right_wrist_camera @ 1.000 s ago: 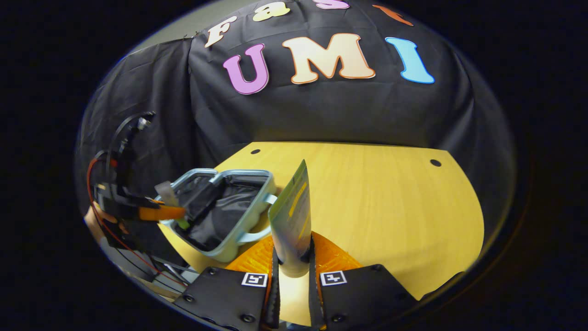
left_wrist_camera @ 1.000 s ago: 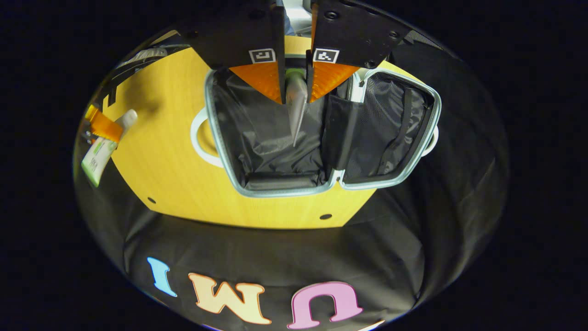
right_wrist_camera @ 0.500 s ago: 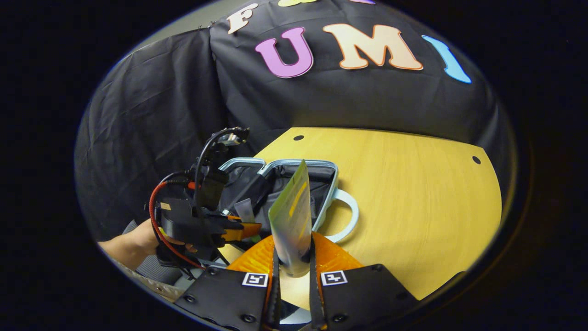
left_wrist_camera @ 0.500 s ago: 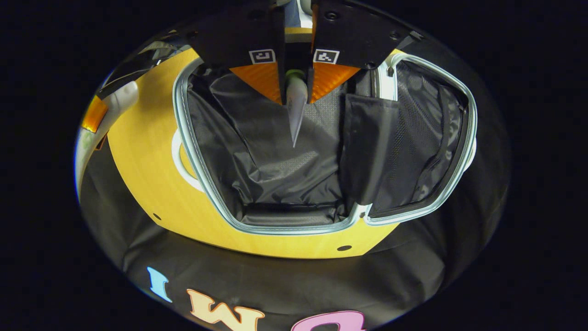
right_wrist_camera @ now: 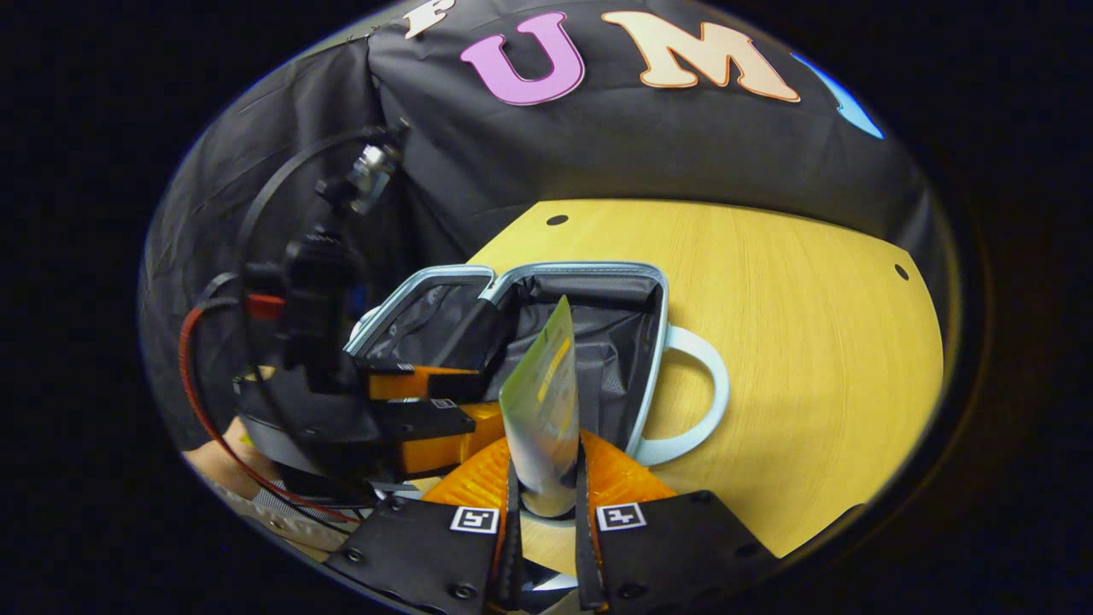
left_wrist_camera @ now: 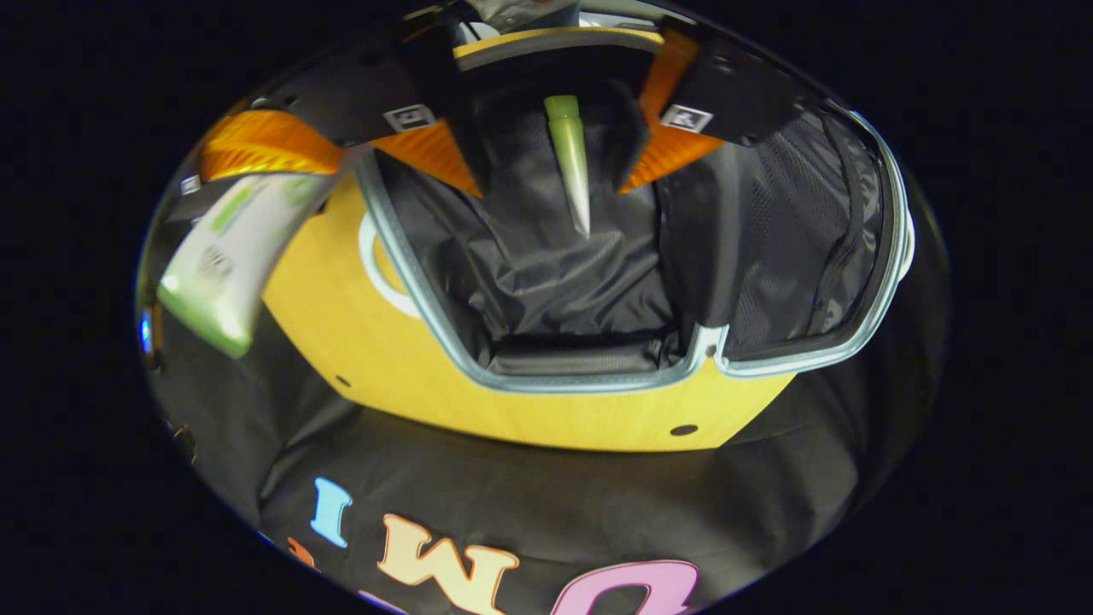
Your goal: First open the suitcase, pack the skin care products into it, and then close the suitcase.
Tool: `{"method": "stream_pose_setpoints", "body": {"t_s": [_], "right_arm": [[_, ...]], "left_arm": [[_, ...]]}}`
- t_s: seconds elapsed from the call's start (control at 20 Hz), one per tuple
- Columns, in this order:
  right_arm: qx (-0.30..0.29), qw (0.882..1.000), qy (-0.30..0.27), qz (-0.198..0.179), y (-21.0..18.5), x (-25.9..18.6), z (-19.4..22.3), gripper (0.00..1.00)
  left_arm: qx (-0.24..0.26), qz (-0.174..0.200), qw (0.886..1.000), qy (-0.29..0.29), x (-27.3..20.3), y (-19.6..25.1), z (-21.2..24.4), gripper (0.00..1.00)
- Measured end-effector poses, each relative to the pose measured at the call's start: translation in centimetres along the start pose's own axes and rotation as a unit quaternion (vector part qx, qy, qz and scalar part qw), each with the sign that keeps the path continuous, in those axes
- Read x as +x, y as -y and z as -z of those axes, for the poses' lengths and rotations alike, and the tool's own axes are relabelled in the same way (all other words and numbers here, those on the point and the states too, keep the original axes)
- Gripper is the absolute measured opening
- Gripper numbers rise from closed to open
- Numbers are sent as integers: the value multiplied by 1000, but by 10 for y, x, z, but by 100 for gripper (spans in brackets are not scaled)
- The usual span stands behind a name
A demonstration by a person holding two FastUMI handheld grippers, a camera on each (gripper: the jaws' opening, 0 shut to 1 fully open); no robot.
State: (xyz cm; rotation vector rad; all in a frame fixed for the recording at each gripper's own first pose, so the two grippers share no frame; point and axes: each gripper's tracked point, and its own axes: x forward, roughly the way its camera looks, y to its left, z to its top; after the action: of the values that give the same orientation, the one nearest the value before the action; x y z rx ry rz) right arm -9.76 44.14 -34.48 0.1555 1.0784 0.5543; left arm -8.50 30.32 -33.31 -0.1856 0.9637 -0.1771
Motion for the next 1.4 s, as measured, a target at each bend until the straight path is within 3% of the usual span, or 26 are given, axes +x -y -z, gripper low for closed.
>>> {"method": "stream_pose_setpoints", "body": {"t_s": [0.05,0.25,0.45,0.55,0.7,0.85,0.95,1.2,1.4], "right_arm": [[0,1000,-9,11,2,9,5,27],[22,997,-59,44,8,38,32,27],[30,996,-69,54,8,49,34,27],[33,996,-68,53,3,48,32,35],[36,998,-30,51,-1,47,6,39],[25,998,19,46,-3,42,-26,65],[19,997,58,49,-2,33,-47,100],[25,989,127,66,11,10,-84,98],[20,982,155,106,38,-1,-97,98]], "left_arm": [[-2,2,1000,16,-6,-4,-7,91],[-12,-2,998,61,-25,-31,-37,92],[-23,-55,993,99,-51,-86,-54,92],[-34,-80,990,110,-64,-116,-57,92],[-51,-135,981,127,-86,-175,-57,92],[-70,-188,971,132,-109,-225,-57,92],[-81,-225,962,132,-124,-261,-53,93],[-100,-282,946,121,-141,-331,-42,94],[-119,-295,944,92,-129,-361,-25,94]]}}
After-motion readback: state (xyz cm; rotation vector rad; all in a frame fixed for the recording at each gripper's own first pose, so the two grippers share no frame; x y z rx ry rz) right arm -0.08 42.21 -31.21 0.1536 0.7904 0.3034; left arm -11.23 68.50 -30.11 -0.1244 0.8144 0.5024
